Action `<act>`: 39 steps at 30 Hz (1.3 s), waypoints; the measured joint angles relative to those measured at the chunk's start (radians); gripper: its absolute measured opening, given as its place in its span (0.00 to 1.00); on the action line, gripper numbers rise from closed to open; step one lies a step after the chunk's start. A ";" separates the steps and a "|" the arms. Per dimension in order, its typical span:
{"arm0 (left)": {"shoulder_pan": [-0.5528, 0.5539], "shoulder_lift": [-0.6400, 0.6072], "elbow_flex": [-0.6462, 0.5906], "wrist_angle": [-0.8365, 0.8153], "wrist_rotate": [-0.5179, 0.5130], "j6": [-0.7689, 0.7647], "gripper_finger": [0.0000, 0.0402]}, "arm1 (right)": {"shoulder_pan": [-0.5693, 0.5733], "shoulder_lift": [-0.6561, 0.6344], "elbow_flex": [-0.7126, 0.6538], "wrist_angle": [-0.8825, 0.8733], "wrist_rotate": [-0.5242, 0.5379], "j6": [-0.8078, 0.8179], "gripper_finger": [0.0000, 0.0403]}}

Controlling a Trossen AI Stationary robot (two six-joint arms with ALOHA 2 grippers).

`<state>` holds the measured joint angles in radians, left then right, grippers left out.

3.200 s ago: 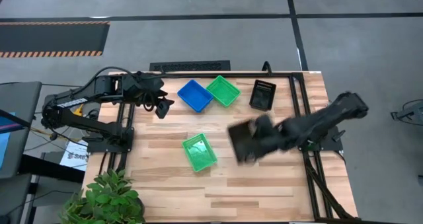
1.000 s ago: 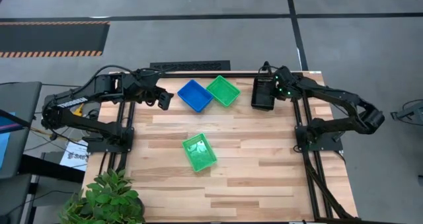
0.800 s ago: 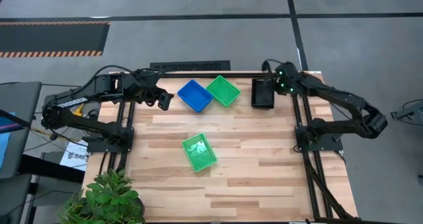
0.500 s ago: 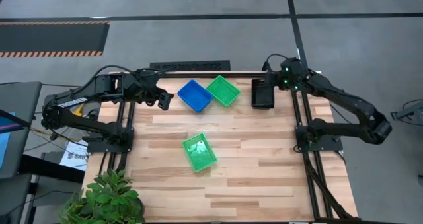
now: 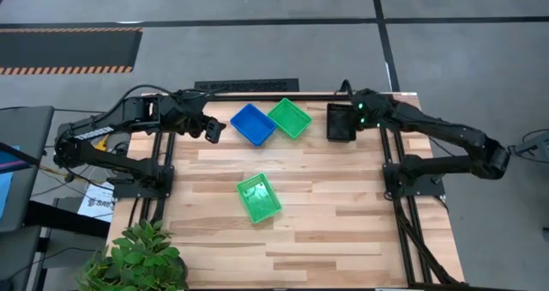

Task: Stack baskets by color
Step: Stack the bottom green bin on the green bins

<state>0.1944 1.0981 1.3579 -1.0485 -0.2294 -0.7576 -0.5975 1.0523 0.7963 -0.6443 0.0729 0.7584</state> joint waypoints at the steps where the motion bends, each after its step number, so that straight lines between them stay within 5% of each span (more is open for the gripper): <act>1: 0.000 0.000 0.000 0.000 0.009 -0.002 0.56 | 0.040 0.000 0.000 0.001 0.000 0.012 0.49; 9: 0.000 0.000 0.000 -0.001 0.043 -0.006 0.56 | 0.389 0.029 0.000 0.080 0.092 0.205 0.47; 16: 0.000 0.000 0.000 -0.028 0.075 0.051 0.56 | 0.607 0.184 0.000 0.340 0.161 0.289 0.47; 24: -0.002 0.000 0.000 -0.049 0.095 0.098 0.56 | 0.665 0.378 0.096 0.352 0.162 0.318 0.46; 31: -0.002 -0.001 0.000 -0.061 0.094 0.099 0.56 | 0.676 0.541 0.267 0.184 0.161 0.227 0.47; 39: -0.003 -0.001 0.000 -0.061 0.094 0.099 0.56 | 0.676 0.700 0.484 0.086 0.159 0.088 0.60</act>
<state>0.1909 1.0975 1.3582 -1.1099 -0.1356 -0.6586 0.0787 1.7526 1.2807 -0.5579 0.2320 0.8463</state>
